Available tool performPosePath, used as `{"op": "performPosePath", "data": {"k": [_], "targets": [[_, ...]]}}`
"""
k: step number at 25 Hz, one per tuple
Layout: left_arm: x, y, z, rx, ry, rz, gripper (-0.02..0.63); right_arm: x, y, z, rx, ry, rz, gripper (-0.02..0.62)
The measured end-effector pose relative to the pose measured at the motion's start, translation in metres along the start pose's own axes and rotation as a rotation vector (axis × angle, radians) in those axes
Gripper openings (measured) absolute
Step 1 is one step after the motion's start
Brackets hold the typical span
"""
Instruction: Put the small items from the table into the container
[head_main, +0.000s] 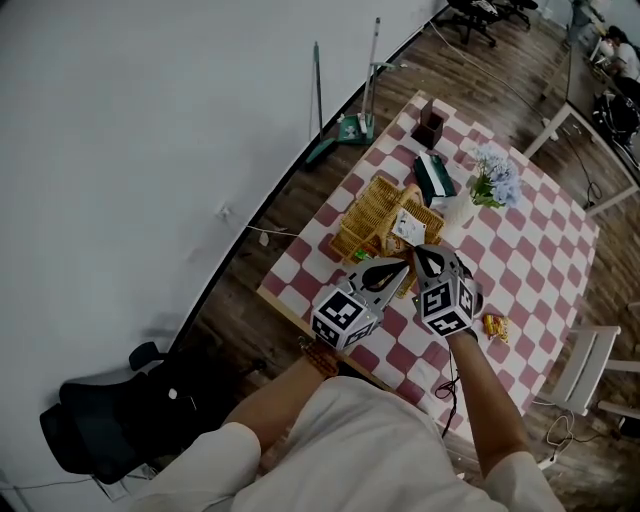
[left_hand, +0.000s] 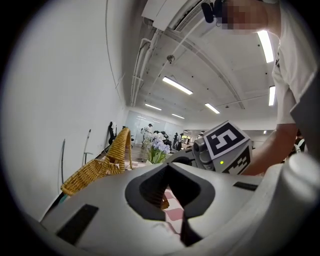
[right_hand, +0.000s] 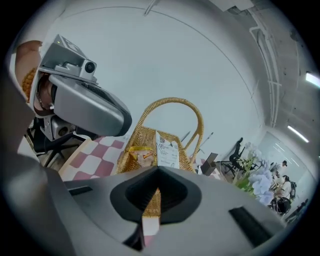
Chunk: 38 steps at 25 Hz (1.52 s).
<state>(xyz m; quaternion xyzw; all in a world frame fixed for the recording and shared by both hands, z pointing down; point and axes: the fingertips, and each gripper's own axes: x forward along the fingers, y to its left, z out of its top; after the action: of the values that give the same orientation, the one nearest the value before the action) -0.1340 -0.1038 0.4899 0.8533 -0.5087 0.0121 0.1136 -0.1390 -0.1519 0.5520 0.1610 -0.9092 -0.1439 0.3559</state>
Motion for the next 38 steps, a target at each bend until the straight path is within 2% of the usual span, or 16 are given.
{"op": "performPosePath", "data": {"k": [7,10,12,17,21,30,38], "targets": [[-0.005,0.002,-0.012,-0.013,0.02,0.012,0.015,0.003,0.002,-0.008,0.033,0.002,0.009,0.035],[-0.007,0.002,-0.013,-0.021,0.02,0.015,0.015,0.004,0.004,-0.006,0.065,-0.008,0.028,0.086],[-0.008,0.001,-0.012,-0.022,0.018,0.015,0.015,0.003,0.004,-0.004,0.085,-0.02,0.036,0.089],[-0.012,-0.003,-0.005,-0.02,0.005,0.011,0.016,-0.011,-0.002,0.005,0.145,-0.073,0.015,0.089],[-0.013,-0.013,0.003,-0.017,-0.009,-0.007,0.015,-0.039,-0.007,0.01,0.247,-0.142,-0.012,0.089],[-0.004,-0.063,0.032,-0.008,-0.057,-0.112,0.015,-0.122,-0.019,0.007,0.425,-0.287,-0.081,0.077],[0.009,-0.126,0.062,0.013,-0.099,-0.258,0.015,-0.205,-0.024,0.008,0.491,-0.382,-0.181,0.044]]}}
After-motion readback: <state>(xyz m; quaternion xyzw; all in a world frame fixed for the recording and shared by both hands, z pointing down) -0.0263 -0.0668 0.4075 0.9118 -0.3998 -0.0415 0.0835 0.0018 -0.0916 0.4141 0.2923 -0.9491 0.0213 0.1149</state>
